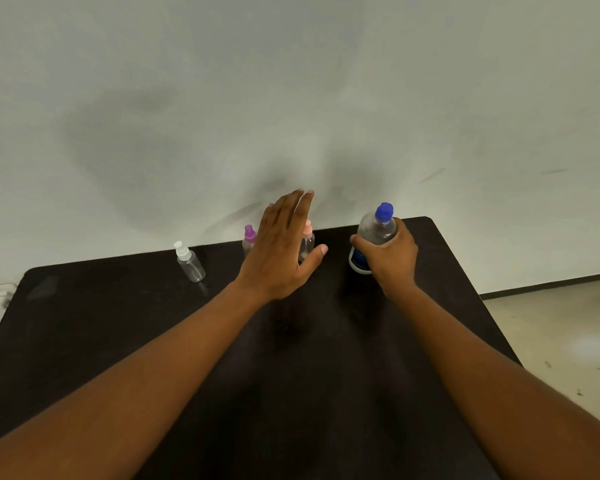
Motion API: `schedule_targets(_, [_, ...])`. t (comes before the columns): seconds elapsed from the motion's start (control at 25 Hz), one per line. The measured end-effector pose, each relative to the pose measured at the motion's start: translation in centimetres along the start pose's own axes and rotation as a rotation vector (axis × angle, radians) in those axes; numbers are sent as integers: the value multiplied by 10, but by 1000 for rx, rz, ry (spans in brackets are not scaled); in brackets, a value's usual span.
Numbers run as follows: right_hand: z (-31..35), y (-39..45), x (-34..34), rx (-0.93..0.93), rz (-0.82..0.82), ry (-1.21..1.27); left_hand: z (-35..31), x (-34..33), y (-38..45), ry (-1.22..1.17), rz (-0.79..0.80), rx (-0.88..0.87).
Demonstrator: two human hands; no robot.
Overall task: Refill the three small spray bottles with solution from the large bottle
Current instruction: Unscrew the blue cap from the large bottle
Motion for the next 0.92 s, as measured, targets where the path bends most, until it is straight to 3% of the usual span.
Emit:
schedule_targets(0.56, [-12,-91,58,168,43,109,-52,-6,-79,72,-154,-131])
schedule_targets(0.72, [-16,-155,106,288,42,141,-110,21,-145,118,-254,-245])
schedule_targets(0.92, [-13,-218,154,274,72,94,-177,76,-189,71,-183,-235])
Point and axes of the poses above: each hand's wrist, its own y-axis towards the middle knuckle, its own x-axis out of the back of the hand, z = x × y, the point moved 5 cm from there along y, towards the middle knuckle, and after that the axes turned 10 degrees about -z, right-handed, at the moved point
